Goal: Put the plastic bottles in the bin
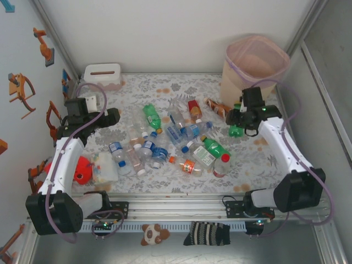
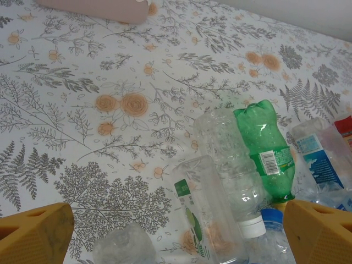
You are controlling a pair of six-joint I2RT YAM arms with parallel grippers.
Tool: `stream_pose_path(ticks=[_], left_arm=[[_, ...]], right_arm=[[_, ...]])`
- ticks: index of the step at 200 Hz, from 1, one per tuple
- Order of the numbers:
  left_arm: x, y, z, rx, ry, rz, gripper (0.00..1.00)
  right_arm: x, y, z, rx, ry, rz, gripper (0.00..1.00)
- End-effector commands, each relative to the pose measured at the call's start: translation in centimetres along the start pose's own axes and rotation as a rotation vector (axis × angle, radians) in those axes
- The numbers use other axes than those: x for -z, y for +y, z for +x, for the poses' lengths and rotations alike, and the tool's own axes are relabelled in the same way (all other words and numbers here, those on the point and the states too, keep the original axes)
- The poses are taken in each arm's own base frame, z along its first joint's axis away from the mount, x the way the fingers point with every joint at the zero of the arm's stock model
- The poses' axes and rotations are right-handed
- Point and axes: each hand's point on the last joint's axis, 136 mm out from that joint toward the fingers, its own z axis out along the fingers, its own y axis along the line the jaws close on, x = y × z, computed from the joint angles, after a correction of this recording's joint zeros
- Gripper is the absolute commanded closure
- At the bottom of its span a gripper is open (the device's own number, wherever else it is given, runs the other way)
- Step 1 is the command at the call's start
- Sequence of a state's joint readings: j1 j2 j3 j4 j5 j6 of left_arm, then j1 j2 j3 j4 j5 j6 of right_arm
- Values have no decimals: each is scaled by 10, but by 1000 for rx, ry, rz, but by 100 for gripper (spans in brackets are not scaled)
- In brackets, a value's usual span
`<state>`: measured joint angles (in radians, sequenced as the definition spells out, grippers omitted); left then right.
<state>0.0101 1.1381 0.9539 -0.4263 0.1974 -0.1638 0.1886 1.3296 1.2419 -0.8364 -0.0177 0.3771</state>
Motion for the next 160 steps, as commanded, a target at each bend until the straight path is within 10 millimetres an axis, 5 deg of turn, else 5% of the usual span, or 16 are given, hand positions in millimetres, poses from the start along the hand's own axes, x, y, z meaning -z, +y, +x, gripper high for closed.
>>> stream_pose_path(ticks=[1,54,96,160], left_arm=[[6,1,-1,2,-18,-7,3],[6,0,-2,4,-21,2,3],[7,0,-1,6,-23,3,3],[7,-1,0,14,-21,16,3]], right_arm=[[47,9,-18,23,-59,-27,42],[118,20,-103,68,-277,2,41],[140,14,-172,33,-406,1,41],[112,-26,-252,-21,-521,61,41]])
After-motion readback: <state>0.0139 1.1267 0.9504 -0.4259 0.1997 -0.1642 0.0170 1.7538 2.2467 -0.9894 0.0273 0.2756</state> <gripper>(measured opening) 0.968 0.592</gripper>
